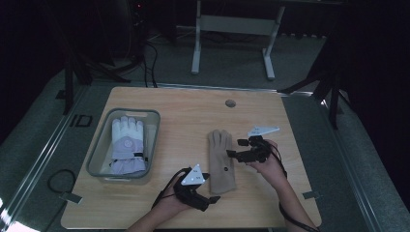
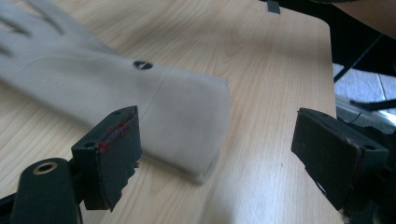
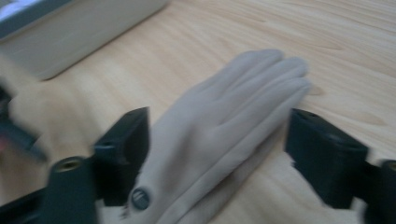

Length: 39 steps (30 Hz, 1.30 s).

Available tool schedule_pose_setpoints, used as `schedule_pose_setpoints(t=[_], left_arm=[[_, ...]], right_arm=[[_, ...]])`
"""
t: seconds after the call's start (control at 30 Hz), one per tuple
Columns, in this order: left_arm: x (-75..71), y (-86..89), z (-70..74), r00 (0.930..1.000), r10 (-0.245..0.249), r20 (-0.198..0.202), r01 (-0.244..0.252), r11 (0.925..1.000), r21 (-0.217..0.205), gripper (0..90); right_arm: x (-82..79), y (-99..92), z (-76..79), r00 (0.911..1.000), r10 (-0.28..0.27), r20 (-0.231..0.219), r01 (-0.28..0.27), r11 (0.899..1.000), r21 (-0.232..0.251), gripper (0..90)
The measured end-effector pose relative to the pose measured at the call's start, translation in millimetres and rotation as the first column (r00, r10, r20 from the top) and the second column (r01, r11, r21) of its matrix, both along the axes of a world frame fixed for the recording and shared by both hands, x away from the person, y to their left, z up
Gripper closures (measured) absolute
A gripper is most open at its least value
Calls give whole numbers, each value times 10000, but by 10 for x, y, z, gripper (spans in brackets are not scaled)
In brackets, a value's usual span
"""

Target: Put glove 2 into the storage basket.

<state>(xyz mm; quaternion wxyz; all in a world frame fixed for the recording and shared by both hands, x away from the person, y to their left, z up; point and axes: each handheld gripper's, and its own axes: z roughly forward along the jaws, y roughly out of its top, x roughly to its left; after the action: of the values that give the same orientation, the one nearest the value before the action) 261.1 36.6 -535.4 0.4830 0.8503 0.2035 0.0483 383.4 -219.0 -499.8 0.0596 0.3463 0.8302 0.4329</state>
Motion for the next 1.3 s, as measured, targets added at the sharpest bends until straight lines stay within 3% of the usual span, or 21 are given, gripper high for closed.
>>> schedule_pose_setpoints(t=[0.1, 0.17, 0.33, 0.6, 0.67, 0.77, 0.8, 0.83, 0.9, 0.97, 1.0, 1.07, 1.13, 1.23, 1.3], left_arm=[[49, -107, 0, 9997, -242, 50, 241, 9996, 138, 184], [83, -156, -9, 9994, -313, 127, 309, 9991, 294, 189], [149, -206, -48, 9972, -662, 339, 641, 9961, 614, 252], [222, -300, -168, 9962, -865, -52, 863, 9847, 1513, 296], [230, -309, -176, 9962, -866, -69, 865, 9829, 1627, 302], [250, -312, -176, 9969, -776, -116, 784, 9818, 1732, 304], [256, -311, -176, 9970, -760, -146, 774, 9816, 1746, 309], [264, -314, -179, 9972, -729, -148, 744, 9802, 1833, 319], [266, -315, -178, 9971, -749, -142, 762, 9800, 1838, 325], [274, -331, -180, 9966, -814, -92, 816, 9762, 2011, 326], [274, -333, -182, 9966, -823, -85, 823, 9755, 2043, 326], [275, -334, -186, 9960, -890, -46, 879, 9726, 2151, 329], [273, -335, -190, 9956, -934, 18, 906, 9701, 2253, 331], [259, -352, -192, 9951, -976, 124, 917, 9653, 2447, 330], [258, -359, -190, 9949, -992, 178, 914, 9627, 2547, 330]], right_arm=[[114, 19, -13, 9990, -403, -198, 407, 9990, 185, 352], [199, 46, -43, 9971, -638, -408, 648, 9976, 260, 352], [343, 133, -201, 9937, -804, -778, 793, 9967, -173, 319], [443, 157, -459, 9845, -857, -1532, 779, 9954, -562, 308], [447, 172, -491, 9822, -743, -1725, 666, 9965, -502, 334], [442, 199, -492, 9818, -446, -1844, 369, 9983, -453, 456], [436, 214, -493, 9800, -354, -1960, 278, 9988, -411, 536], [435, 220, -495, 9785, -241, -2049, 172, 9992, -355, 549], [426, 229, -481, 9803, -154, -1968, 72, 9991, -420, 625], [373, 269, -437, 9915, -104, -1297, -11, 9960, -889, 672], [320, 316, -414, 9977, 13, -673, -104, 9909, -1340, 689], [266, 359, -397, 10000, 47, -85, -61, 9848, -1735, 706], [248, 367, -397, 10000, 7, 89, 10, 9839, -1789, 712], [252, 357, -400, 10000, -61, 9, 62, 9856, -1690, 719], [216, 386, -382, 9992, 29, 399, 51, 9799, -1995, 732]])
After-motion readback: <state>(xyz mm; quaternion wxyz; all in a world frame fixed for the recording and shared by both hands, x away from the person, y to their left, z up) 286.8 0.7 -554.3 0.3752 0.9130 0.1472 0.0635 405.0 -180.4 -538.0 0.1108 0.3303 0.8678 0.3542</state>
